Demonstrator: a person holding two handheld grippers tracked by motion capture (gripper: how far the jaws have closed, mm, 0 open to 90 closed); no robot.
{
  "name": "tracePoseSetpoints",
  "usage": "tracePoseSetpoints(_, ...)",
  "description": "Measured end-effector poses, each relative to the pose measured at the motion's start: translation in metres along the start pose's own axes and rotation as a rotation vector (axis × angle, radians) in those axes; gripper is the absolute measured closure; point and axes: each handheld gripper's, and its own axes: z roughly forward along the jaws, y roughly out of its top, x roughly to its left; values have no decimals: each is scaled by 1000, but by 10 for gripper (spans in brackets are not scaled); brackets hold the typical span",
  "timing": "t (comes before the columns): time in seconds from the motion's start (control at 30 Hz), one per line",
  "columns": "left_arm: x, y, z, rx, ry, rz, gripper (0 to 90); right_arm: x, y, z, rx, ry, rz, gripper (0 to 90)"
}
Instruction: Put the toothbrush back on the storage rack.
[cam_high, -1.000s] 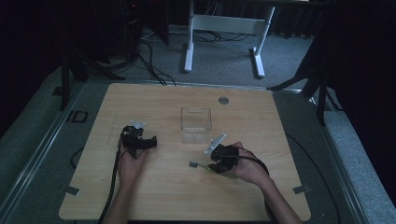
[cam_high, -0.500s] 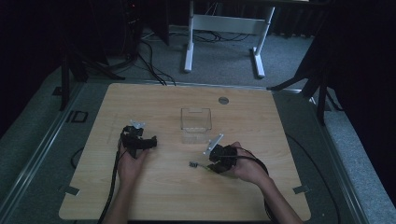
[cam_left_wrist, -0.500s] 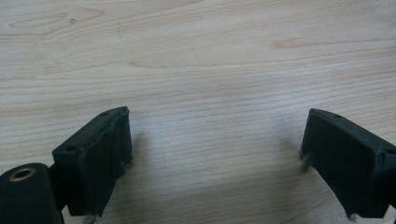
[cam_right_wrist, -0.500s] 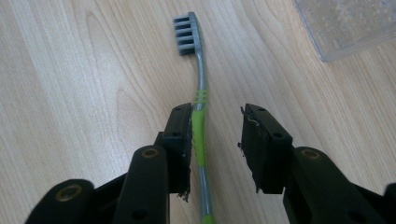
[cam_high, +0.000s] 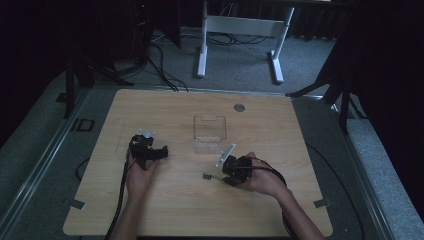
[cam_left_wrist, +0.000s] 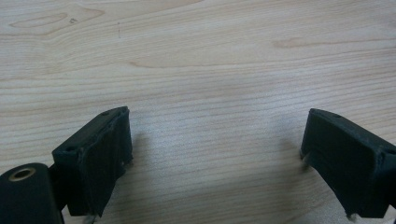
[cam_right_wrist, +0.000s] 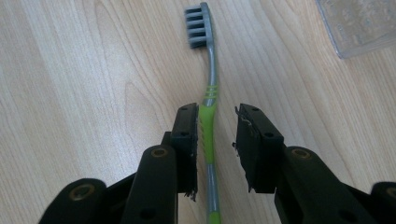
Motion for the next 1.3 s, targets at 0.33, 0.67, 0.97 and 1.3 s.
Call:
tracePoseSetpoints(0.33, 0, 0, 0, 0, 0, 0, 92, 0, 1, 2, 18, 4, -20, 722)
tracePoseSetpoints(0.67, 0, 0, 0, 0, 0, 0, 92, 0, 2, 4, 49, 9, -31, 725)
tracePoseSetpoints(0.97, 0, 0, 0, 0, 0, 0, 92, 1, 3, 7, 72, 14, -41, 743)
tracePoseSetpoints(1.3, 0, 0, 0, 0, 0, 0, 92, 0, 4, 10, 85, 13, -45, 737)
